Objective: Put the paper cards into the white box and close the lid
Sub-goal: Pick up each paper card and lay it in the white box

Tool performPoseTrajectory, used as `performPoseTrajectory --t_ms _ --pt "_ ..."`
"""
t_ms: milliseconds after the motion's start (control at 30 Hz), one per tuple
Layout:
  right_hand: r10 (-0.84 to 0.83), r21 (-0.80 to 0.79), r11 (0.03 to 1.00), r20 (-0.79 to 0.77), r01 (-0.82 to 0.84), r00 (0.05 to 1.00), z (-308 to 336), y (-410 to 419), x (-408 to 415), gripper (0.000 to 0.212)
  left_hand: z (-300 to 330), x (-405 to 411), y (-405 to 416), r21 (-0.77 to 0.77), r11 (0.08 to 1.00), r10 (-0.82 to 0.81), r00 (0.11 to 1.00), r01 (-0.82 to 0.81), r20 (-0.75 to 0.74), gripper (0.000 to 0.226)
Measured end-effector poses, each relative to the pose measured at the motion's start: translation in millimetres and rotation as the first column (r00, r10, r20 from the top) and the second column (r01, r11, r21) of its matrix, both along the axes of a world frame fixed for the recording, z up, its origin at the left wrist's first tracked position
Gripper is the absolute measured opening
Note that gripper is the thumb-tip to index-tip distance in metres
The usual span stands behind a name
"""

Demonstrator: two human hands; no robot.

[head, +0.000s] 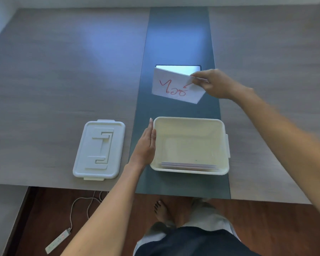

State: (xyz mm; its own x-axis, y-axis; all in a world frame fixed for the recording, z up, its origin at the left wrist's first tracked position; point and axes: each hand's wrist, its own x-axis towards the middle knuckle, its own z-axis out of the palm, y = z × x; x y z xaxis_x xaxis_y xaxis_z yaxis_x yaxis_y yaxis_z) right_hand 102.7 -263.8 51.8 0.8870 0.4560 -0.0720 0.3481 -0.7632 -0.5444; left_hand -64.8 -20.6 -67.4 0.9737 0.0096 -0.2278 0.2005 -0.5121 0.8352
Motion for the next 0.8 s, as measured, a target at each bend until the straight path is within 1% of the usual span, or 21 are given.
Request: performPoseTrajectory --t_ms 133,300,500,800 --pt "-0.041 0.064 0.997 0.008 0.041 0.999 21.5 -27.7 -53.0 0.03 -1.7 0.5 -1.0 -0.009 1.0 0.004 1.0 -0.003 0.011 0.055" --pt "-0.024 0.122 0.992 -0.022 0.027 0.999 27.1 -41.9 -112.5 0.031 -3.6 0.3 -0.7 0.002 1.0 -0.002 0.999 0.002 0.036 0.054" --pt "-0.009 0.141 0.99 -0.139 0.028 0.99 -10.7 -50.0 -160.5 0.03 -4.3 1.3 -1.6 0.019 1.0 -0.003 0.999 0.002 0.046 0.054" --pt "0.023 0.028 0.999 -0.328 -0.015 0.944 -71.1 -35.3 -199.0 0.032 -10.2 2.0 1.7 0.035 0.999 -0.012 0.998 0.011 0.055 0.055"
